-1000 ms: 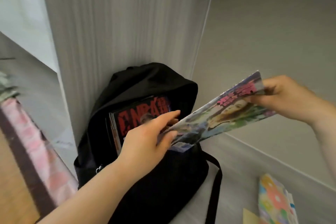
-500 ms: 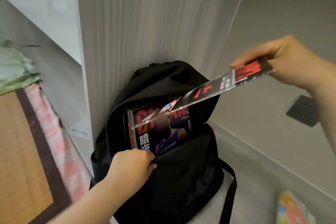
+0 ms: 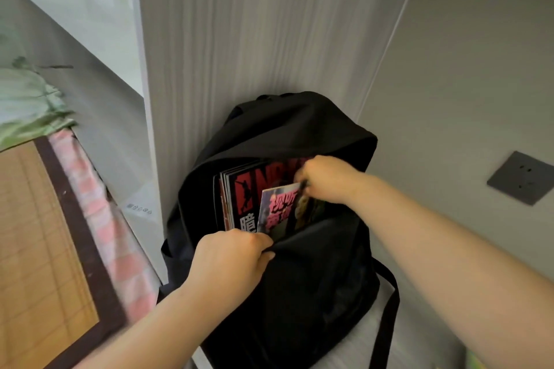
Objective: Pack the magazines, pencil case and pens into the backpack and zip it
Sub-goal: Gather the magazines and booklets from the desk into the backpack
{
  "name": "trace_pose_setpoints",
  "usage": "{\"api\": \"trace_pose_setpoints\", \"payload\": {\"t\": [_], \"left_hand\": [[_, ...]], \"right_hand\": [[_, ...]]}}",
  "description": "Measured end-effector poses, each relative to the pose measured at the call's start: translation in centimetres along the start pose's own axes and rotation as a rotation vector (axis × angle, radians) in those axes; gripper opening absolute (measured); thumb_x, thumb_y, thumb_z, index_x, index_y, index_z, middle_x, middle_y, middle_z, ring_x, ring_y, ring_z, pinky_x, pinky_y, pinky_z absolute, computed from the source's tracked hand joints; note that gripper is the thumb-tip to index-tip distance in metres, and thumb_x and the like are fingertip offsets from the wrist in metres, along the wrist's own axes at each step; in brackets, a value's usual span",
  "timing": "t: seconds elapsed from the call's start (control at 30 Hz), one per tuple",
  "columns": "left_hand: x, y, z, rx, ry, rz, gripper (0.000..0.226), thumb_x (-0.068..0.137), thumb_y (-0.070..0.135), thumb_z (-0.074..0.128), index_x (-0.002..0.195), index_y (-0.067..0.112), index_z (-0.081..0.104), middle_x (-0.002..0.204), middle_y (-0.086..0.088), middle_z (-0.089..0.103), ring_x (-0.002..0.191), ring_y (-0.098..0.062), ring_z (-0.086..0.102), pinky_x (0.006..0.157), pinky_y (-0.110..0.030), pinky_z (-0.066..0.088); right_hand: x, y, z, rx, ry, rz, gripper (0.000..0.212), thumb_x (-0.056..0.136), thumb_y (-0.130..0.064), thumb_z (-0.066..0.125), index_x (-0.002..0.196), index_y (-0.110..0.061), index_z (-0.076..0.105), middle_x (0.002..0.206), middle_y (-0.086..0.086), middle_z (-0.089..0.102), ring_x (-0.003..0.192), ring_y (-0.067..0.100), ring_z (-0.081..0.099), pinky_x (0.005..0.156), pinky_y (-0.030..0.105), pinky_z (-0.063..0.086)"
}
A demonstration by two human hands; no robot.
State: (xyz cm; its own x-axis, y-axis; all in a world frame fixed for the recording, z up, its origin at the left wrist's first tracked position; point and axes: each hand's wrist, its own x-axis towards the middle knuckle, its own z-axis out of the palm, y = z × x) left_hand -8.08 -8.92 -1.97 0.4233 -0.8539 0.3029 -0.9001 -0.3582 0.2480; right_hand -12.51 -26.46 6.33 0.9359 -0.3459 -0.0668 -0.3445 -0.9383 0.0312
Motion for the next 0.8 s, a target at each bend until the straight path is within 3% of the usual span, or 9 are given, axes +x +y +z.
{"api": "trace_pose_setpoints", "payload": {"t": [0.2,0.27,0.33,0.4,0.53,0.6,0.67,0.73,0.8], "left_hand": [[0.5,-0.1,-0.1,-0.021,0.032,-0.016,0.027,0.091,0.042,0.038,0.110,0.034,0.055,0.107,0.012,0.066,0.100,-0.011,0.060,0.075,-0.022,0.044],[0.5,-0.1,-0.4,-0.039,0.035,-0.024,0.026,0.090,0.042,0.041,0.109,0.035,0.056,0.108,0.014,0.065,0.100,-0.008,0.060,0.075,-0.021,0.045],[0.5,0.0,-0.6,-0.061,0.077,-0.055,0.024,0.087,0.042,0.046,0.107,0.036,0.058,0.106,0.015,0.066,0.099,-0.006,0.061,0.069,-0.019,0.042],[0.2,0.5,-1.2,-0.065,0.105,-0.071,0.020,0.082,0.038,0.058,0.101,0.033,0.064,0.101,0.013,0.069,0.093,-0.010,0.065,0.063,-0.021,0.044],[0.6,2.5,-0.8,-0.033,0.106,0.151,0.025,0.053,0.012,0.086,0.075,0.016,0.073,0.073,-0.001,0.074,0.067,-0.025,0.070,0.053,-0.034,0.055],[0.7,4.3,0.0,-0.077,0.074,0.280,0.023,0.055,0.008,0.084,0.074,0.015,0.074,0.073,0.000,0.074,0.066,-0.025,0.071,0.055,-0.036,0.056],[0.6,6.5,0.9,-0.183,-0.045,0.345,0.017,0.069,0.010,0.074,0.084,0.020,0.073,0.084,0.003,0.074,0.078,-0.021,0.070,0.064,-0.034,0.055],[0.5,8.6,3.0,-0.238,-0.137,0.415,0.021,0.085,0.021,0.058,0.102,0.028,0.067,0.103,0.011,0.070,0.095,-0.012,0.064,0.078,-0.025,0.049],[0.1,10.7,5.2,-0.302,-0.215,0.483,0.024,0.089,0.027,0.049,0.109,0.033,0.062,0.111,0.014,0.065,0.100,-0.005,0.060,0.079,-0.014,0.041]], "right_hand": [[2.3,-1.8,3.1,0.042,-0.002,0.081,0.049,0.081,-0.014,0.058,0.127,-0.014,0.043,0.135,0.015,0.047,0.121,0.033,0.045,0.097,0.036,0.041],[2.5,-1.6,3.7,0.053,0.087,0.163,0.060,0.082,-0.021,0.058,0.135,-0.013,0.031,0.143,0.016,0.035,0.130,0.033,0.034,0.106,0.038,0.031],[1.9,-0.9,4.0,0.035,0.222,0.195,0.057,0.084,-0.020,0.056,0.136,-0.011,0.033,0.144,0.017,0.034,0.132,0.033,0.030,0.110,0.039,0.024],[0.4,0.1,4.1,0.035,0.300,0.176,0.048,0.084,-0.016,0.056,0.130,-0.011,0.043,0.139,0.017,0.041,0.128,0.034,0.036,0.106,0.040,0.030],[-4.4,1.4,3.5,0.223,0.258,0.149,0.031,0.084,-0.011,0.056,0.114,-0.009,0.058,0.121,0.015,0.056,0.111,0.030,0.051,0.090,0.035,0.041],[-7.8,2.6,3.3,0.262,0.287,0.218,0.025,0.085,-0.011,0.054,0.109,-0.011,0.061,0.115,0.011,0.061,0.105,0.027,0.055,0.086,0.033,0.043],[-11.9,4.3,3.1,0.275,0.341,0.378,0.023,0.085,-0.010,0.053,0.106,-0.011,0.063,0.110,0.011,0.066,0.099,0.027,0.059,0.083,0.031,0.044],[-16.6,6.3,3.1,0.319,0.356,0.545,0.022,0.083,-0.007,0.055,0.102,-0.009,0.065,0.105,0.012,0.069,0.089,0.023,0.059,0.075,0.024,0.041],[-21.8,7.9,3.8,0.384,0.345,0.700,0.021,0.080,-0.003,0.057,0.099,-0.005,0.067,0.101,0.016,0.069,0.080,0.017,0.055,0.060,0.017,0.036]]}}
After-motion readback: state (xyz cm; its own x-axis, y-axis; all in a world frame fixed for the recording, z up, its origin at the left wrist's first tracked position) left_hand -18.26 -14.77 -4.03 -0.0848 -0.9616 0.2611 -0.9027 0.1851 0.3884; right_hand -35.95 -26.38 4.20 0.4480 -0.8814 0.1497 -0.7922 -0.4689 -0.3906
